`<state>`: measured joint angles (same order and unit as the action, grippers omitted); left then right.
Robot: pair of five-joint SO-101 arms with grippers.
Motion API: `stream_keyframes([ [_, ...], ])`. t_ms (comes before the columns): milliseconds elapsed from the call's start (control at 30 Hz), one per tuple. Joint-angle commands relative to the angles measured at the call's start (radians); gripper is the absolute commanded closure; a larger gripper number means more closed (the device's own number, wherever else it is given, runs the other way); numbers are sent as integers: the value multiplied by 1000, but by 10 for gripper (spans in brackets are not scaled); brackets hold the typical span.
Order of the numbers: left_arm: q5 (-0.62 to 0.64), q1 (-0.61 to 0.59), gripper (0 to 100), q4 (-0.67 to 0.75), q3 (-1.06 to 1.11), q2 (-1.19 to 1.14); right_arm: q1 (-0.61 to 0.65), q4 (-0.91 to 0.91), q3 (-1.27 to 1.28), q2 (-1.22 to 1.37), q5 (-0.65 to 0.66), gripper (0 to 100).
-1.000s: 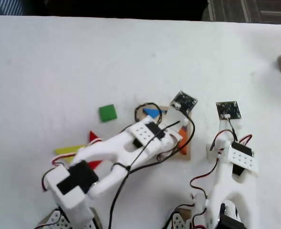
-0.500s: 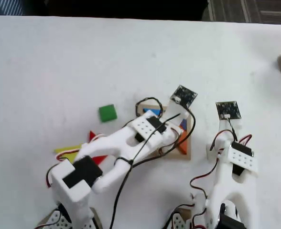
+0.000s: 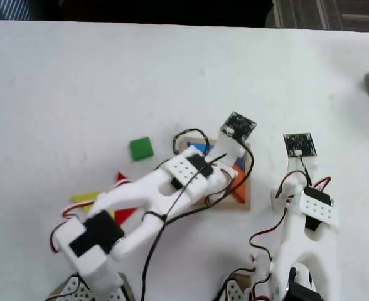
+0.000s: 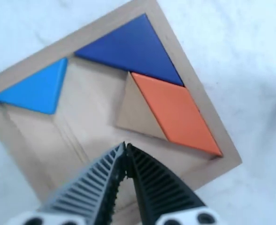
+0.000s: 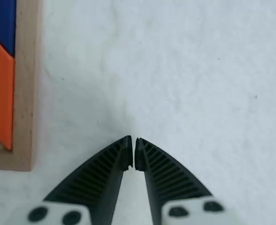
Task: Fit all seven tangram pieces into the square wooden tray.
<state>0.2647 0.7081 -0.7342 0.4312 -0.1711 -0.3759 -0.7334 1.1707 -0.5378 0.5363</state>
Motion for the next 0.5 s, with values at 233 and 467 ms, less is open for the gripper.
stream_keyframes([
  [233, 3, -271, 974, -9, 61, 216, 8, -18, -3, -30, 9, 980],
  [467, 3, -496, 973, -9, 57, 228, 7, -18, -3, -30, 9, 980],
])
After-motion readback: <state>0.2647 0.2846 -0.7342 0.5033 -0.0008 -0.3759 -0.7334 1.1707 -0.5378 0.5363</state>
